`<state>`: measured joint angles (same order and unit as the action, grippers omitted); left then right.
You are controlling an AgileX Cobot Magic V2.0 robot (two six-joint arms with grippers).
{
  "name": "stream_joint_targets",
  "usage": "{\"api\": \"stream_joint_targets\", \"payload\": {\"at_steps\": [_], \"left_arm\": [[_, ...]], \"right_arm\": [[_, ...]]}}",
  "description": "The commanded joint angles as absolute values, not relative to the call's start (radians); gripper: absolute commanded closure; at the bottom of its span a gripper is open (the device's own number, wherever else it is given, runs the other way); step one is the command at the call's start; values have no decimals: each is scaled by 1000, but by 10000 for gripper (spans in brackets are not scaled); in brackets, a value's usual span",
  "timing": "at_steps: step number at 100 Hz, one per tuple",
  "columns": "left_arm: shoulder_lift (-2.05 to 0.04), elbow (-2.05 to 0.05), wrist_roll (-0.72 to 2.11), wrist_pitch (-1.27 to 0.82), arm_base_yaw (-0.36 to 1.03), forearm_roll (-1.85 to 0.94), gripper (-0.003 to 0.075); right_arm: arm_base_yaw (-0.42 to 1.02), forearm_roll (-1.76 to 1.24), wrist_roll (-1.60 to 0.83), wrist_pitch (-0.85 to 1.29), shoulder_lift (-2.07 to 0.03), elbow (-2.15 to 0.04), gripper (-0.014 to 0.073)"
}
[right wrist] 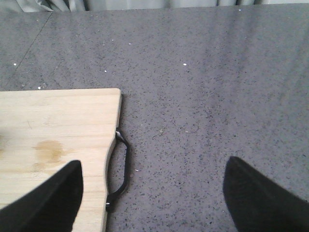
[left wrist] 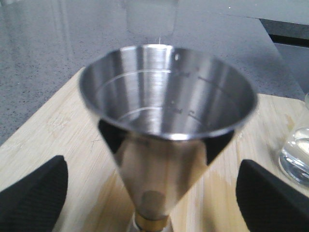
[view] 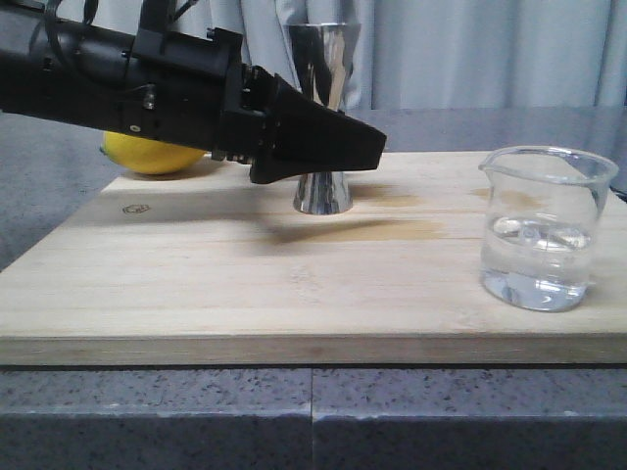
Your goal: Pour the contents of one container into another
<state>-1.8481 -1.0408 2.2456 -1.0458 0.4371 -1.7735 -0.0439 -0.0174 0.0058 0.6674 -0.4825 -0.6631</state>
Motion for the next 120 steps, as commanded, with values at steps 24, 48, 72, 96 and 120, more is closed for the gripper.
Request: {"api": "stream_joint_targets", "payload": {"at_steps": [24, 48, 72, 96, 120], "left_arm": [[-1806, -1067, 2244, -1130, 446, -1850, 345], [-1806, -1067, 2244, -1130, 446, -1850, 480], [-1806, -1067, 2244, -1130, 446, -1850, 570], [-1806, -1067, 2244, -1130, 446, -1850, 598], [-1806, -1067, 2244, -1130, 446, -1850, 598]], "right_arm": [[-42, -16, 0, 600, -497, -699, 51], [-42, -16, 0, 600, -497, -699, 51], [-42, -16, 0, 600, -497, -699, 51], [-42, -16, 0, 600, -497, -699, 51], [-35, -67, -79, 606, -497, -699, 51]]}}
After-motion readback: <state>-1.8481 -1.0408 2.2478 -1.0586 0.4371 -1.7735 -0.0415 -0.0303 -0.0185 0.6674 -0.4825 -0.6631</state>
